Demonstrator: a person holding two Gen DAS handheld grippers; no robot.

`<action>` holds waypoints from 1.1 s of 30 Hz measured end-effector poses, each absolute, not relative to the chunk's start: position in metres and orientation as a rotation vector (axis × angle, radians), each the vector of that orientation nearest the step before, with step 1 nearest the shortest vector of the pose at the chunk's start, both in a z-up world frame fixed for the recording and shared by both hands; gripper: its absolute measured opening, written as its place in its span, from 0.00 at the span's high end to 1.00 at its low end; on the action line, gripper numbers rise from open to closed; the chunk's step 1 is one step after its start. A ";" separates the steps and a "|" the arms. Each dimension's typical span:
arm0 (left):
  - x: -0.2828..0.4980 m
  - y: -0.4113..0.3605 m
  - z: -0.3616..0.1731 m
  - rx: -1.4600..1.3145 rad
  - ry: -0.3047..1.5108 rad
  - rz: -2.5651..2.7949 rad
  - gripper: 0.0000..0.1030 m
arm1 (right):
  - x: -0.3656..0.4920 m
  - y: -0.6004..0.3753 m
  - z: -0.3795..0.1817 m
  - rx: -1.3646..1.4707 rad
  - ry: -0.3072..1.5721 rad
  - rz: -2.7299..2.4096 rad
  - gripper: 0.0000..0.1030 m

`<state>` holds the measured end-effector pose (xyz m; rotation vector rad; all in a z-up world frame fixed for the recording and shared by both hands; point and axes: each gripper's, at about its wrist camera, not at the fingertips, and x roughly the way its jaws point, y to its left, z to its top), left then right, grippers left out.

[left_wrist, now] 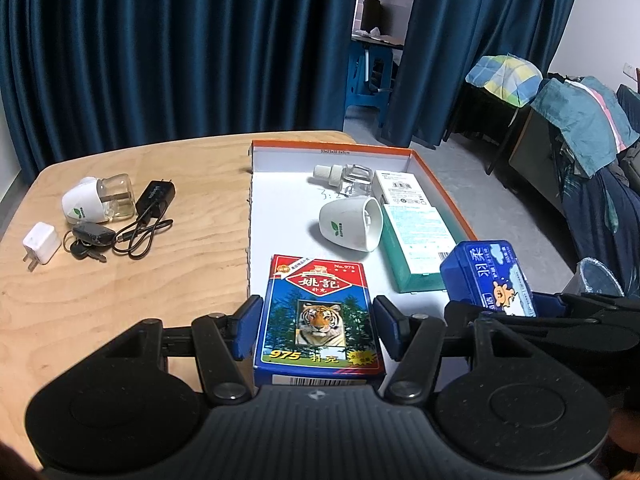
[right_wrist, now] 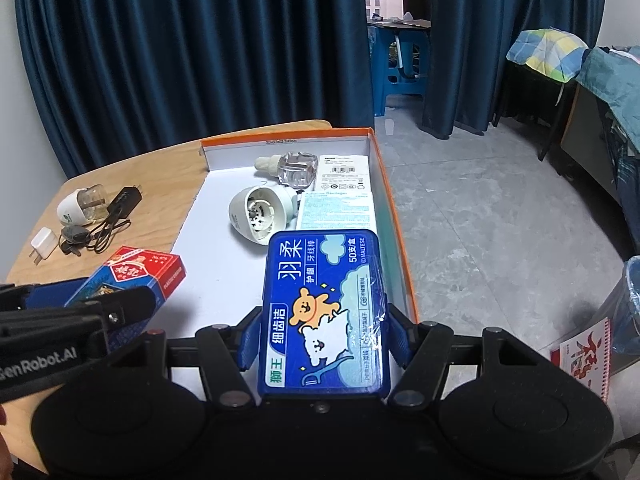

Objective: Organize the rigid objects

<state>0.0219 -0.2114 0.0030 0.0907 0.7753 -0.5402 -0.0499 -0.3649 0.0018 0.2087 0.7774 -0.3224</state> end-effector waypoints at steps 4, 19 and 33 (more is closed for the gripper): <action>0.022 -0.211 0.004 0.092 0.774 -0.540 0.41 | -0.052 -0.362 0.012 0.172 0.775 -0.327 0.28; 0.013 -0.217 0.008 0.102 0.769 -0.559 0.41 | -0.065 -0.367 0.022 0.157 0.757 -0.362 0.28; 0.011 -0.219 0.009 0.106 0.766 -0.557 0.41 | -0.065 -0.367 0.021 0.192 0.726 -0.339 0.28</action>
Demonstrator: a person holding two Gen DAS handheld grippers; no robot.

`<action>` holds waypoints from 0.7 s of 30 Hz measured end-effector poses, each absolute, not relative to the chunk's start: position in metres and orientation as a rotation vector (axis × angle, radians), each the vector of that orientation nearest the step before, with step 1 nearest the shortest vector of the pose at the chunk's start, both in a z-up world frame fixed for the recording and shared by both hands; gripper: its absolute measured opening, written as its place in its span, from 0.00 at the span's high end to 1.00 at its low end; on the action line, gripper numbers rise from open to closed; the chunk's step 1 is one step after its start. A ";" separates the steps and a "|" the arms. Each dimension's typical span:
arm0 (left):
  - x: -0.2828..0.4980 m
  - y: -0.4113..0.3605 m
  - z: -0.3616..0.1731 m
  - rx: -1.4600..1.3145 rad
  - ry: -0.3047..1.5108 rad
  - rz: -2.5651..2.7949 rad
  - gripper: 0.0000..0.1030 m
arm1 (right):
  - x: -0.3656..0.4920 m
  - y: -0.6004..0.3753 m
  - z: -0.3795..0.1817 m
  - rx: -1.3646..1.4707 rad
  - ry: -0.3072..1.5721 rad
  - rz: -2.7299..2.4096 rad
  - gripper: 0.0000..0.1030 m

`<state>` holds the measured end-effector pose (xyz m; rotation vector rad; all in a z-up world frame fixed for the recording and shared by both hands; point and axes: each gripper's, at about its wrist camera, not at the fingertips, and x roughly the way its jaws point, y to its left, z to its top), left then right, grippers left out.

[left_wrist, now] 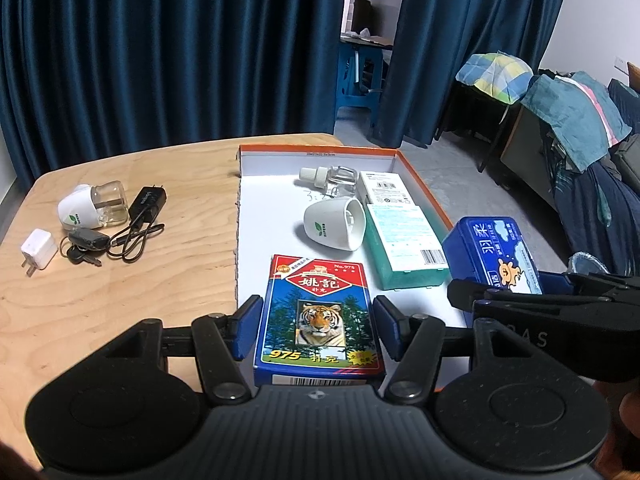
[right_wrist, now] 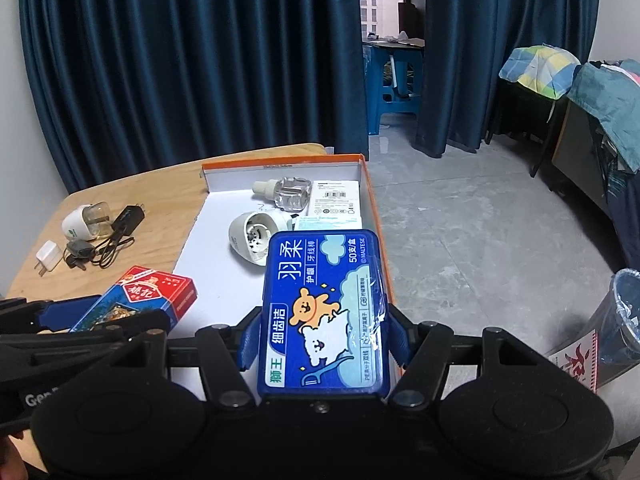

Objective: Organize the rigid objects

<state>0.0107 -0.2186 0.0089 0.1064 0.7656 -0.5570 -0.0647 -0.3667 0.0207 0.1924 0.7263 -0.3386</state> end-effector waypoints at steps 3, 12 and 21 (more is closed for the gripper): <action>0.011 -0.219 0.008 0.104 0.769 -0.555 0.41 | -0.064 -0.368 0.019 0.199 0.725 -0.342 0.28; 0.013 -0.222 0.003 0.107 0.784 -0.558 0.41 | -0.061 -0.371 0.013 0.227 0.733 -0.334 0.28; 0.015 -0.220 0.000 0.098 0.796 -0.548 0.41 | -0.060 -0.375 0.010 0.260 0.734 -0.321 0.28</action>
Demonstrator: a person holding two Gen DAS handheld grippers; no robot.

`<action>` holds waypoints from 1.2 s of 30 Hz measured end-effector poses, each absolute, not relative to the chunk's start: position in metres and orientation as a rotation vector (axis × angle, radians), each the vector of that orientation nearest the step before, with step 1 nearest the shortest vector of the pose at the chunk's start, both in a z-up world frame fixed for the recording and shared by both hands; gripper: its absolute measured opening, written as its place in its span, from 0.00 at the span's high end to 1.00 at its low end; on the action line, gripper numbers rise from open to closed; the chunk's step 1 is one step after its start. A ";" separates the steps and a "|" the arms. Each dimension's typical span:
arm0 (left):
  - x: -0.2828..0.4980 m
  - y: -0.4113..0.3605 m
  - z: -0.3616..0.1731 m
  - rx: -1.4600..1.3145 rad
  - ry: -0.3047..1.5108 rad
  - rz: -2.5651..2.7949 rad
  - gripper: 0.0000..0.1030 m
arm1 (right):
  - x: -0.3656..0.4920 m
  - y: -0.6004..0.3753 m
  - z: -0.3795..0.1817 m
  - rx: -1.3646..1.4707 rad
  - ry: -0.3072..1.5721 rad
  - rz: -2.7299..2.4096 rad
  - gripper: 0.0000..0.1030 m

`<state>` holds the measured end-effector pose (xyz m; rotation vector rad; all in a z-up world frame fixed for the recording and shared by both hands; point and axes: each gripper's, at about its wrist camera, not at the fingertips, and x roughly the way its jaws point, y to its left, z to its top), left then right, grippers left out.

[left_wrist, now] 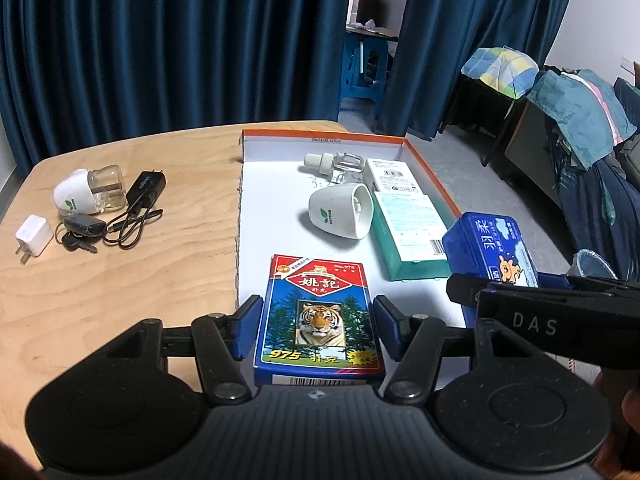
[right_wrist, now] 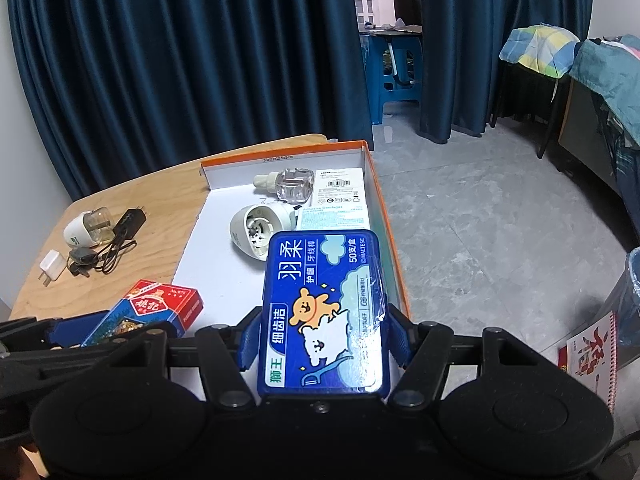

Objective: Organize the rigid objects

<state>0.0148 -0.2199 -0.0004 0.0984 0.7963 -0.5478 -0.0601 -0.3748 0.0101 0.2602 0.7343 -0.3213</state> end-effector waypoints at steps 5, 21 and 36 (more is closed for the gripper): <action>0.013 -0.221 0.001 0.103 0.793 -0.550 0.41 | -0.060 -0.375 0.010 0.259 0.732 -0.322 0.28; 0.014 -0.221 0.000 0.098 0.799 -0.550 0.41 | -0.060 -0.374 0.008 0.260 0.733 -0.318 0.28; 0.014 -0.221 -0.001 0.092 0.801 -0.547 0.41 | -0.060 -0.374 0.008 0.258 0.735 -0.318 0.28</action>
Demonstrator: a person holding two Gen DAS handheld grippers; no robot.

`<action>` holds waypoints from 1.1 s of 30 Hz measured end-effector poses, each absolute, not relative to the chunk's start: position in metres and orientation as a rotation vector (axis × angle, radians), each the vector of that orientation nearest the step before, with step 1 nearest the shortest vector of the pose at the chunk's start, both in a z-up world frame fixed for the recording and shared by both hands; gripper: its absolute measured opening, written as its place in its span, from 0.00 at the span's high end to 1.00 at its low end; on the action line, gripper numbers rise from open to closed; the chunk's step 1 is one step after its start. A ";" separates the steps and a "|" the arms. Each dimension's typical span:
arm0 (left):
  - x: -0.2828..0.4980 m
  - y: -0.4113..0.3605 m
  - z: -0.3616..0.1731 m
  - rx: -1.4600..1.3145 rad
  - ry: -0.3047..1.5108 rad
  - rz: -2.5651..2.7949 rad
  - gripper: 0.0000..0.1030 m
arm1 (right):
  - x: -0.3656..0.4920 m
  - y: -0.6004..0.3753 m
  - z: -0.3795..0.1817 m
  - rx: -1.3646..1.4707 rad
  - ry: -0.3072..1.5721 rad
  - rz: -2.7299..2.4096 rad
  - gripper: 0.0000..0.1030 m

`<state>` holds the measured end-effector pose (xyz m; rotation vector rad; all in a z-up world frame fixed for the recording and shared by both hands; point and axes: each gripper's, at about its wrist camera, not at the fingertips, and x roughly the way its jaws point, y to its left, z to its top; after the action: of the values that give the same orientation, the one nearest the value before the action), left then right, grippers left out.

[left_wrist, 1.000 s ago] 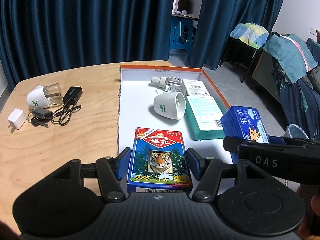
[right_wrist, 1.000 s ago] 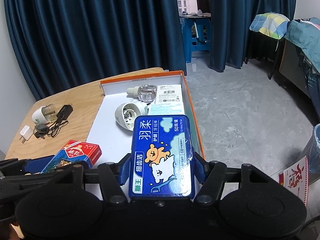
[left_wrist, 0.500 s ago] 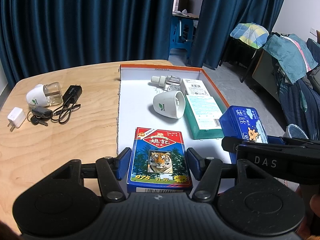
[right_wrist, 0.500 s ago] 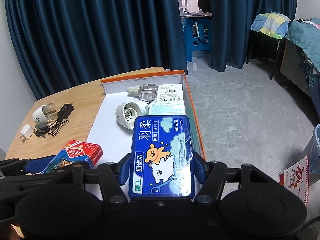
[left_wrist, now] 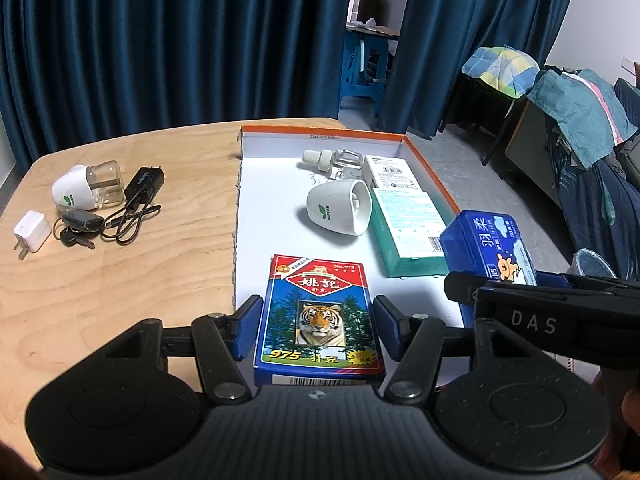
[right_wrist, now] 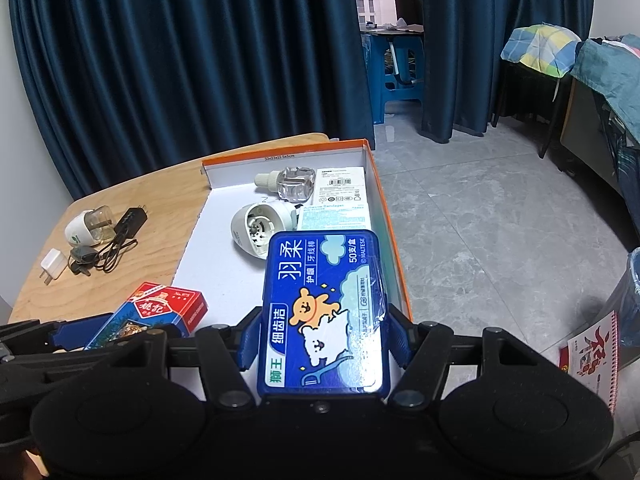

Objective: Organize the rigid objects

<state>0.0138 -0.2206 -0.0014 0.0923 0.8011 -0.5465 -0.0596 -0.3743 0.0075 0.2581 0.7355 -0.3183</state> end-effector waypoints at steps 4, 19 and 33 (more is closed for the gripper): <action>0.014 -0.220 -0.002 0.088 0.803 -0.541 0.41 | -0.059 -0.374 0.008 0.258 0.735 -0.316 0.28; 0.014 -0.220 -0.003 0.083 0.804 -0.538 0.41 | -0.059 -0.375 0.007 0.260 0.735 -0.319 0.28; 0.014 -0.220 -0.003 0.074 0.805 -0.538 0.41 | -0.059 -0.374 0.006 0.267 0.737 -0.323 0.28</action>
<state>0.0141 -0.2200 -0.0032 0.0742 0.8054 -0.5381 -0.0588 -0.3744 0.0061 0.2668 0.7367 -0.3226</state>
